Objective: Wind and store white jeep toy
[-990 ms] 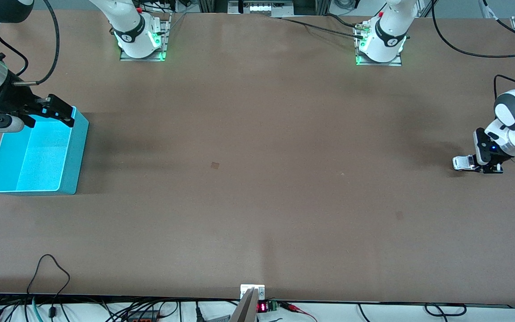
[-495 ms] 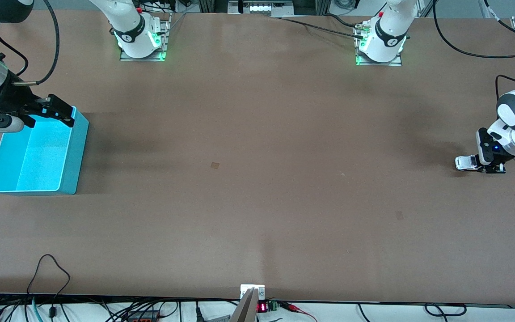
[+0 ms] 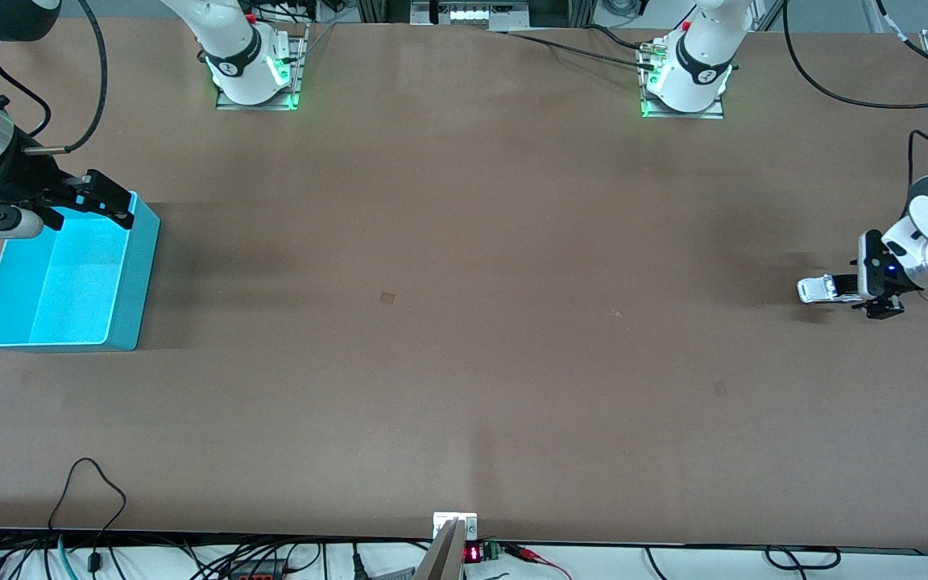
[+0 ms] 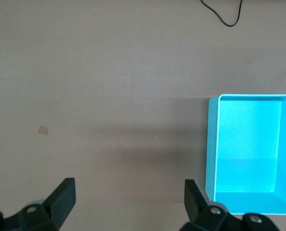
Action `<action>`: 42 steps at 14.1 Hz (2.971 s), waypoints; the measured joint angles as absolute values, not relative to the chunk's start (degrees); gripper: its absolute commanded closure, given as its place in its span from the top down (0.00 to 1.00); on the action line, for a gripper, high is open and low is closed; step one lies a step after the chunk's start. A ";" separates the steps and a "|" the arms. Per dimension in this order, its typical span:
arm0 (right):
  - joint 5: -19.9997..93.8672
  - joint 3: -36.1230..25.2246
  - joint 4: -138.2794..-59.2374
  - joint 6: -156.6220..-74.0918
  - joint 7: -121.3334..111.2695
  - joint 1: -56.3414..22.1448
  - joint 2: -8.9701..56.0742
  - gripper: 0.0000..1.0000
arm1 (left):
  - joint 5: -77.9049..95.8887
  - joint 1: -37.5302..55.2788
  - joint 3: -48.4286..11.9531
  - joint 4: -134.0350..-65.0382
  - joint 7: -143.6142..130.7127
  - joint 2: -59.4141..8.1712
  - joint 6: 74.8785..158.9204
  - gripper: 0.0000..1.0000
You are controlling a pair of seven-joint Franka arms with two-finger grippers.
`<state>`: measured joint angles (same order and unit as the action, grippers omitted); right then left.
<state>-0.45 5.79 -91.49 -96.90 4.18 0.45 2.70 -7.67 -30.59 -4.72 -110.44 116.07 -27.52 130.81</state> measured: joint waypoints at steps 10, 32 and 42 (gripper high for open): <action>-0.45 5.78 -91.49 -96.93 4.18 0.45 2.70 1.00 | -7.67 -30.47 -14.70 -100.27 94.02 -23.82 109.89 1.00; -0.45 5.79 -91.48 -96.96 4.18 0.43 2.70 1.00 | 0.06 5.57 1.04 -88.11 -4.51 -9.98 93.19 1.00; -0.45 5.80 -91.48 -96.97 4.18 0.40 2.70 1.00 | 0.07 6.77 9.33 -97.39 6.21 -0.42 98.65 1.00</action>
